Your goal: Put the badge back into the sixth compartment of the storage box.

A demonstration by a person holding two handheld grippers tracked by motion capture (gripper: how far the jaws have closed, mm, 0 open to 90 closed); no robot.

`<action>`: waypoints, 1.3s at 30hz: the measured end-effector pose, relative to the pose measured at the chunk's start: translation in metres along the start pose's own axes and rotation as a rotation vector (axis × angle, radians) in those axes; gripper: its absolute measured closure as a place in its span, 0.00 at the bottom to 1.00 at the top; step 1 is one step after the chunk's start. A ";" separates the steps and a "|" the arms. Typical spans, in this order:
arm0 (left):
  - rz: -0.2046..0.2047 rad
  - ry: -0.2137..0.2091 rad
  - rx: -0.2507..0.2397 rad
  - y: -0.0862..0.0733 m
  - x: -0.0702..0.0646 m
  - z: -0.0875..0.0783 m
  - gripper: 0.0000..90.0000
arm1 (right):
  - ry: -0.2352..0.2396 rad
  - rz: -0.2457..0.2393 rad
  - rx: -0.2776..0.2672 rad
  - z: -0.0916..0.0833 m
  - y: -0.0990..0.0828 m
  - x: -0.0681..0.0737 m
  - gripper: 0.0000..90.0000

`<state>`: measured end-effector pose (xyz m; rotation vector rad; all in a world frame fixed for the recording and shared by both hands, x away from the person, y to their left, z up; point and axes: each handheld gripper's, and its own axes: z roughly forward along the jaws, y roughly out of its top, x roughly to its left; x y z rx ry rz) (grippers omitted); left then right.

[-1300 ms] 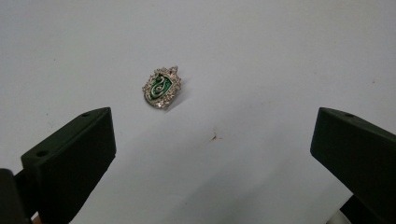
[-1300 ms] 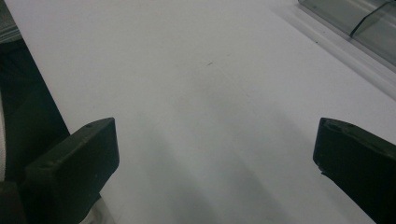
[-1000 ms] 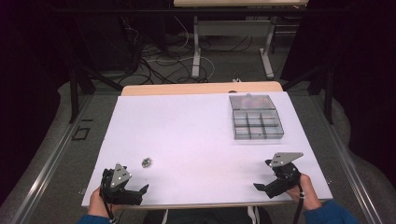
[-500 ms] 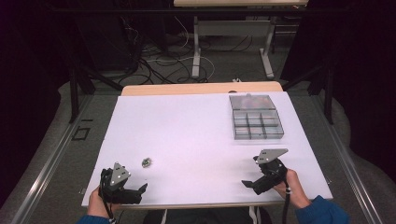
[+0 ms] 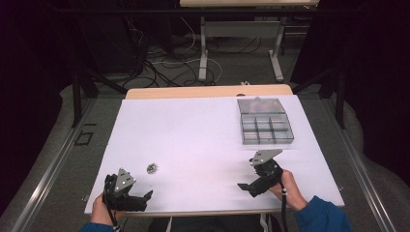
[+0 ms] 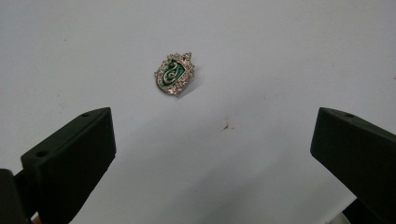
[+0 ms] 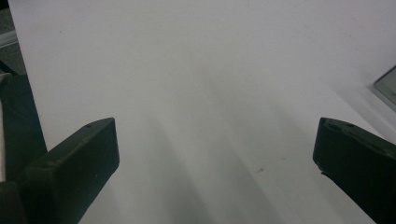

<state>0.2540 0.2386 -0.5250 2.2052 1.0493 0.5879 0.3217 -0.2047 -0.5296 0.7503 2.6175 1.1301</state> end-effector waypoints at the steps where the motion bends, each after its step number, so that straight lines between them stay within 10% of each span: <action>1: 0.001 0.001 0.000 0.000 0.000 0.000 0.00 | 0.010 -0.013 0.011 0.002 0.003 0.000 0.00; 39: 0.005 -0.003 0.008 0.000 -0.001 0.003 0.00 | 0.140 -0.132 0.009 0.094 0.076 0.039 0.00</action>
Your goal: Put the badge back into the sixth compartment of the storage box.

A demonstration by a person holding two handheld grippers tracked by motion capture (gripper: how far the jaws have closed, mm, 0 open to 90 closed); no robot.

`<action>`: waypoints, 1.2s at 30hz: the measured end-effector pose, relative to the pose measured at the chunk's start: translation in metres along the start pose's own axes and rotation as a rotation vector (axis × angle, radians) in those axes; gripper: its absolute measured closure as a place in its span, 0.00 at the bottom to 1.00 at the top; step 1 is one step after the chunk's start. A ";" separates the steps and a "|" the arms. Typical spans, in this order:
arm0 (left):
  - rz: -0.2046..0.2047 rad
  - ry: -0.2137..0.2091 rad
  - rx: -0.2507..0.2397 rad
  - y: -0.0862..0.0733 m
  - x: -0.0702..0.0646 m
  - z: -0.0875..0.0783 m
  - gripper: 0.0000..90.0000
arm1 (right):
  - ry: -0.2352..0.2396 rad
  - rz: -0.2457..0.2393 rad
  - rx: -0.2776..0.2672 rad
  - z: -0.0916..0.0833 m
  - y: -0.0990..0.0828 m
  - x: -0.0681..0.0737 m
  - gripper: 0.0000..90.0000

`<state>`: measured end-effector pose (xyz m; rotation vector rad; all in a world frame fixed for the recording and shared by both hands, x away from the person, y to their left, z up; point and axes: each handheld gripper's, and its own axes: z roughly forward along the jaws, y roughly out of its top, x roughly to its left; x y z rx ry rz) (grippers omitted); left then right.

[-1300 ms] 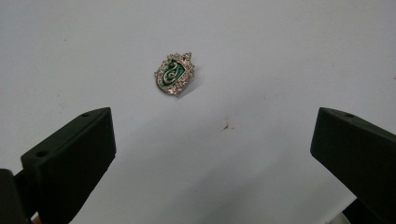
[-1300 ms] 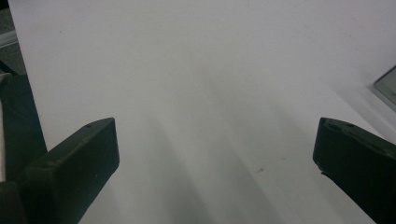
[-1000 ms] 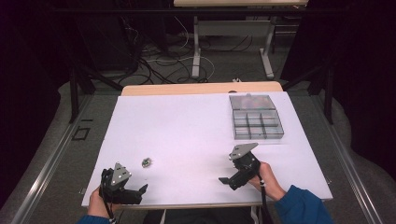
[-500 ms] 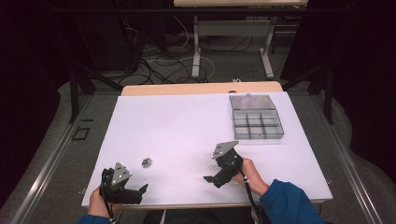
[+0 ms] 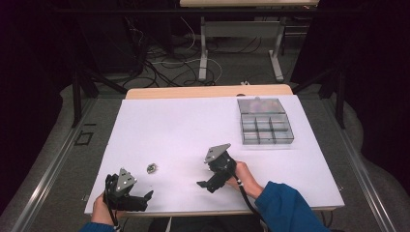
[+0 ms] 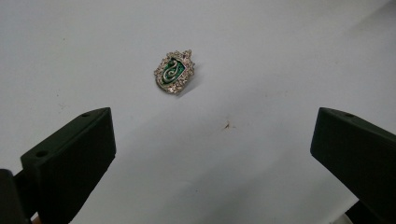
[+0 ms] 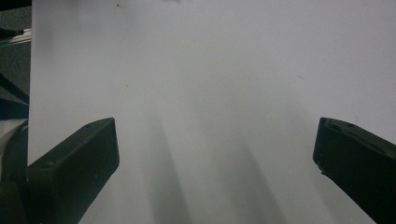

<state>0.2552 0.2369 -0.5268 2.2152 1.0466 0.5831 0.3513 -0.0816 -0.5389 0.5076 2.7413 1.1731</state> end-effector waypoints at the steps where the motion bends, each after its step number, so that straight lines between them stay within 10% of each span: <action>1: 0.000 -0.001 0.000 0.000 0.000 0.000 0.00 | 0.002 -0.001 -0.003 0.003 0.002 0.001 0.00; 36: 0.002 0.002 0.002 -0.001 0.001 0.000 0.00 | 0.069 -0.062 -0.063 0.079 0.063 0.012 0.00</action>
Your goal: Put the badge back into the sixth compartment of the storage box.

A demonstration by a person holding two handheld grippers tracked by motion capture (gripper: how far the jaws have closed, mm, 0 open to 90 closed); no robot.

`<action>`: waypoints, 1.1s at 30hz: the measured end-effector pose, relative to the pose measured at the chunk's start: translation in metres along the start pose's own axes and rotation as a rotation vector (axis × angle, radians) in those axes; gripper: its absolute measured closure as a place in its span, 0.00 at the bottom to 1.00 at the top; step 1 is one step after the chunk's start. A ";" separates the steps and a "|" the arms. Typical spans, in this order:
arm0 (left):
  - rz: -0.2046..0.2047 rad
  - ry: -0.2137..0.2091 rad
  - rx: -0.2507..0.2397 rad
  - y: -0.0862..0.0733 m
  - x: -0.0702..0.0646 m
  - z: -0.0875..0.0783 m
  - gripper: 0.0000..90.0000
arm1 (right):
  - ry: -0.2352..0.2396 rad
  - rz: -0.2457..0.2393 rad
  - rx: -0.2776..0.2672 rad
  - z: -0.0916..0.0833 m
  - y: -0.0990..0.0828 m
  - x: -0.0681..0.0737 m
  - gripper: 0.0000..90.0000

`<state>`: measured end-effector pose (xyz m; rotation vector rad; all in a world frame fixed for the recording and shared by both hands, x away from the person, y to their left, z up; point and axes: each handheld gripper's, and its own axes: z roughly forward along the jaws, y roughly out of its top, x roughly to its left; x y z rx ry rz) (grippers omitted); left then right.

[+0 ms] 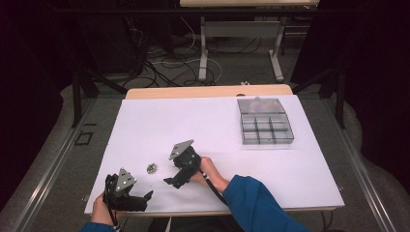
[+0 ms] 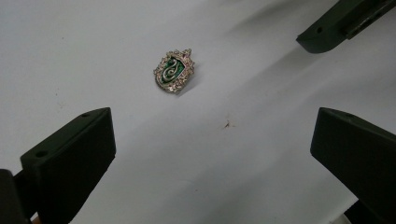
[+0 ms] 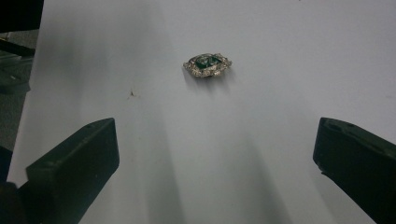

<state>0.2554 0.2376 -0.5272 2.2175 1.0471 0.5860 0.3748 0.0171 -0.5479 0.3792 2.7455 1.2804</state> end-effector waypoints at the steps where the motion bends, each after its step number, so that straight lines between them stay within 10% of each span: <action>1: 0.002 -0.001 0.001 0.000 0.000 0.000 0.00 | 0.005 0.002 -0.007 0.002 0.001 0.000 0.00; 16: 0.000 -0.004 0.002 0.000 0.000 0.000 0.00 | 0.017 -0.016 -0.006 0.038 0.018 0.004 0.07; 33: 0.004 -0.009 0.012 0.000 0.000 0.000 0.00 | -0.022 -0.004 0.007 0.061 0.028 0.003 0.38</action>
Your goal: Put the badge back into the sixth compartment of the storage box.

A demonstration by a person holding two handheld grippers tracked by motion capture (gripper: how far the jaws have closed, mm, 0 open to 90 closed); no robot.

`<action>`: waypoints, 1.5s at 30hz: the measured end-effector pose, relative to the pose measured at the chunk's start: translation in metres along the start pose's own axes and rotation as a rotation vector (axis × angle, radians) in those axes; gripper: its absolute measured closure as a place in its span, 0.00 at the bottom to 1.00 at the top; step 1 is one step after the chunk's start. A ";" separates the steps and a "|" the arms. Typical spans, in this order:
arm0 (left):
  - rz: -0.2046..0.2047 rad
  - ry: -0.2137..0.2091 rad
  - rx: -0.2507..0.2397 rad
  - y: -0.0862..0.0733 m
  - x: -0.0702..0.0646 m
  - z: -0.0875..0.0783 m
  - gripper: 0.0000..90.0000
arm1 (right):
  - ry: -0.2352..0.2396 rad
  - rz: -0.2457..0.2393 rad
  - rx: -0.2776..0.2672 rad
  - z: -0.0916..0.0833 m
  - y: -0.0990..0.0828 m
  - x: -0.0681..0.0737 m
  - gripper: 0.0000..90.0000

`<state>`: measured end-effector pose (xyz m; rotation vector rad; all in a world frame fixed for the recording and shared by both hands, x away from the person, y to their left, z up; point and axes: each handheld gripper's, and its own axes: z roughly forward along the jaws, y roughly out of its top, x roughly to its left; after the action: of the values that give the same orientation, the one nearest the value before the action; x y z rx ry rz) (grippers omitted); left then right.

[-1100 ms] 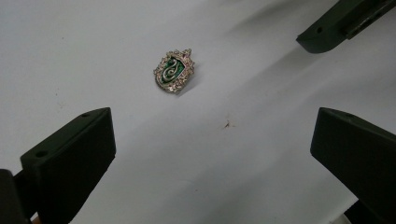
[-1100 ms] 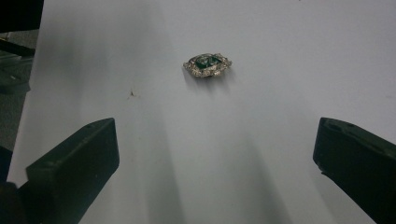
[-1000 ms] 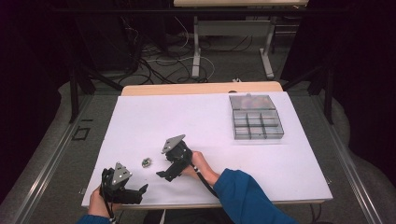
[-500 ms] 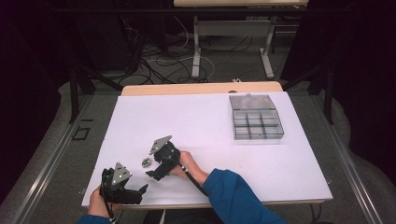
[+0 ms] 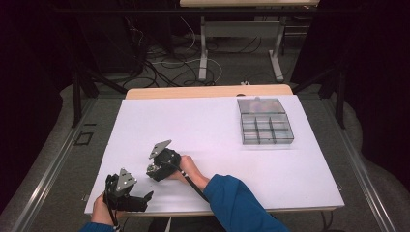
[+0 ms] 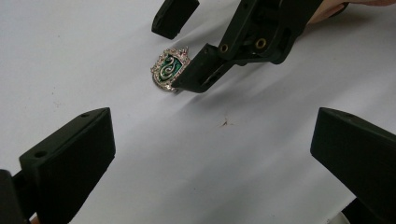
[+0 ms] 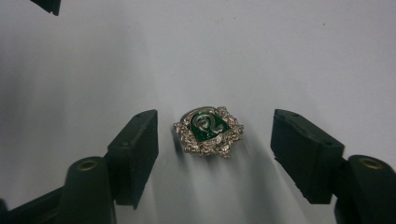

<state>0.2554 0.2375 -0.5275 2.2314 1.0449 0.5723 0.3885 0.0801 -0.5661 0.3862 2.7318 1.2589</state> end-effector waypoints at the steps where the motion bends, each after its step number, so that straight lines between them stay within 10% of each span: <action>1: -0.001 -0.001 0.002 0.000 0.000 0.000 0.00 | -0.001 -0.010 0.002 0.001 0.000 -0.001 0.41; 14: -0.001 -0.002 0.006 0.000 0.000 0.001 0.00 | 0.006 -0.007 -0.004 0.006 0.001 0.000 0.59; 45: -0.006 -0.009 0.006 0.000 0.000 0.001 0.00 | 0.026 0.029 -0.003 0.002 0.001 0.000 0.62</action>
<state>0.2558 0.2372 -0.5283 2.2334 1.0505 0.5565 0.3892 0.0822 -0.5672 0.4135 2.7551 1.2831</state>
